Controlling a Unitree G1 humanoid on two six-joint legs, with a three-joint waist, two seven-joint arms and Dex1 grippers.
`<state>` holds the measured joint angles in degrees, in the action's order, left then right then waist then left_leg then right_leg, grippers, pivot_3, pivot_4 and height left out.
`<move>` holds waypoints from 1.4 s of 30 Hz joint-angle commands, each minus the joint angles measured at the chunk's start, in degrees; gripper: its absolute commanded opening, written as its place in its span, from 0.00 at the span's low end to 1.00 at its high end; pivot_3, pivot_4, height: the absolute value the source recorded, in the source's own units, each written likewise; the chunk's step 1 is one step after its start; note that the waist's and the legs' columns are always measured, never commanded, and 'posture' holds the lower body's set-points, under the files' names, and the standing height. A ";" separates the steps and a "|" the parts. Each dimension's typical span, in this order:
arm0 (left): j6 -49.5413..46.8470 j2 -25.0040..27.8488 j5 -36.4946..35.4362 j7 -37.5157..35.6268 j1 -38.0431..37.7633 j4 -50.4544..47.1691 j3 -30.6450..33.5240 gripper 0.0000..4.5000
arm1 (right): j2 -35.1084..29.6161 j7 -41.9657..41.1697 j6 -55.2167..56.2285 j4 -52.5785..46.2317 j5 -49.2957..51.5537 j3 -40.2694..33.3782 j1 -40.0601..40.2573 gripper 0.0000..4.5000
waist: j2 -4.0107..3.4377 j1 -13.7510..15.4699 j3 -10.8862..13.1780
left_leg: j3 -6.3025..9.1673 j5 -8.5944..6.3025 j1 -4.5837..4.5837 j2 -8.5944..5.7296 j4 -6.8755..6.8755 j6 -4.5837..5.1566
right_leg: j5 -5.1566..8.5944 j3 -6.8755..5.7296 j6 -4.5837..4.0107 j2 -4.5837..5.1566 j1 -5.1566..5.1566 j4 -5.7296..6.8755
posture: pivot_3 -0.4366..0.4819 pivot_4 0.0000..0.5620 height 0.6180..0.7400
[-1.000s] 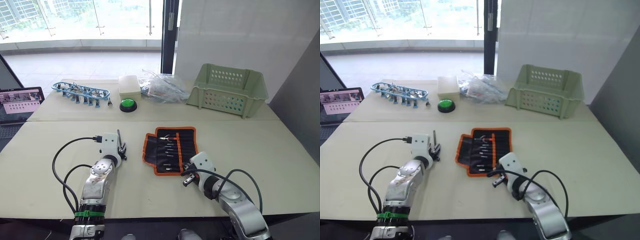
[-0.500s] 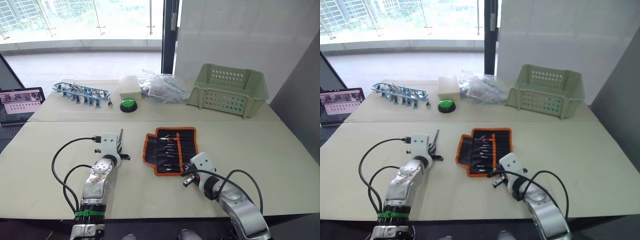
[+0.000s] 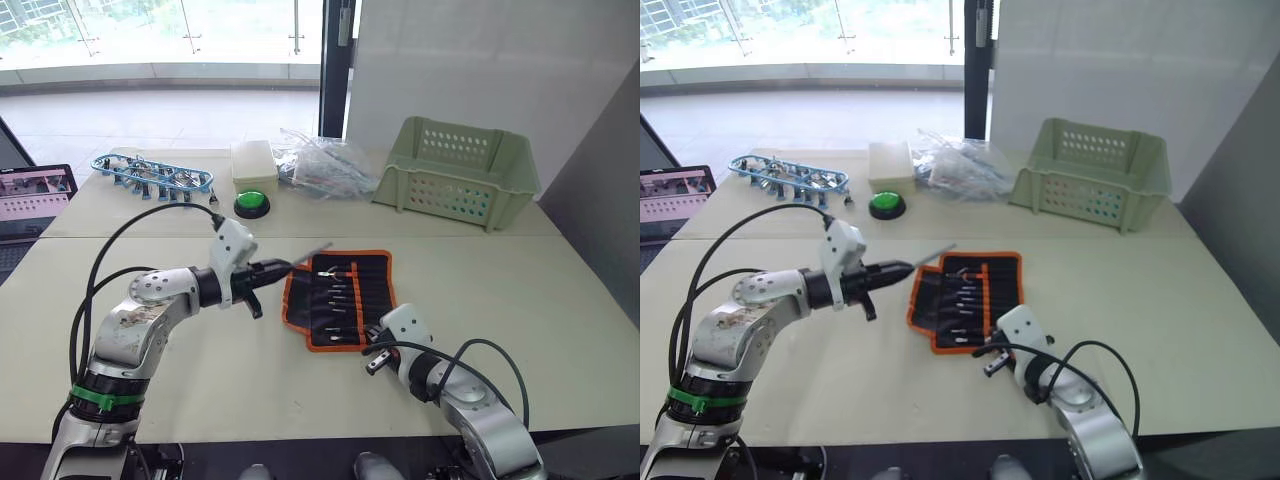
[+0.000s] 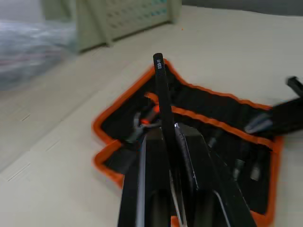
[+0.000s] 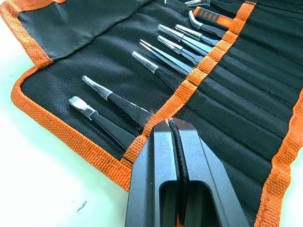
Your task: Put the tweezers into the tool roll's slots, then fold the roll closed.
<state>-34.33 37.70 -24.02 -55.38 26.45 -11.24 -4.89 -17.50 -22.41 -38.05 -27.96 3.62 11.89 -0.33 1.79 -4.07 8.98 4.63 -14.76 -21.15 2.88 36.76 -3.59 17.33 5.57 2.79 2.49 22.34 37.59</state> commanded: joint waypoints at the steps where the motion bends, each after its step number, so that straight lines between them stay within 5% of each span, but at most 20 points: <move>1: 1.36 3.15 2.72 -7.92 3.70 1.15 -6.58 0.01 | -0.45 -0.54 -3.44 1.80 0.67 1.80 1.79 0.00 | 0.00 0.11 0.13 | 0.02 0.00 -0.01 0.00 0.00 0.00 | 0.04 0.00 0.06 -0.01 0.01 0.00 | 0.48 0.27 0.78; 15: 12.93 1.84 17.64 -15.26 14.98 14.10 -19.35 0.01 | 0.67 1.77 -4.69 -0.45 0.62 1.40 3.87 0.00 | 0.08 0.36 0.26 | 0.01 -0.02 -0.17 -0.01 0.00 0.04 | -0.06 0.00 -0.12 0.00 0.06 -0.07 | 0.48 0.27 0.78; 42: 20.60 -12.30 26.75 -15.24 21.51 25.99 -23.14 0.01 | 1.46 3.76 -4.75 -1.44 0.68 1.96 5.24 0.00 | 0.08 1.28 0.26 | 0.01 -0.01 -0.17 -0.03 0.12 0.05 | -0.07 0.00 -0.13 0.00 0.02 0.03 | 0.48 0.27 0.78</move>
<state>-15.06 26.66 2.40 -71.36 46.11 14.31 -28.04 -16.14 -18.05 -39.61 -31.54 3.53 11.67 2.83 1.86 -2.79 9.23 4.65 -14.78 -21.33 2.84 36.89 -3.53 17.26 5.57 2.65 2.49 22.36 37.62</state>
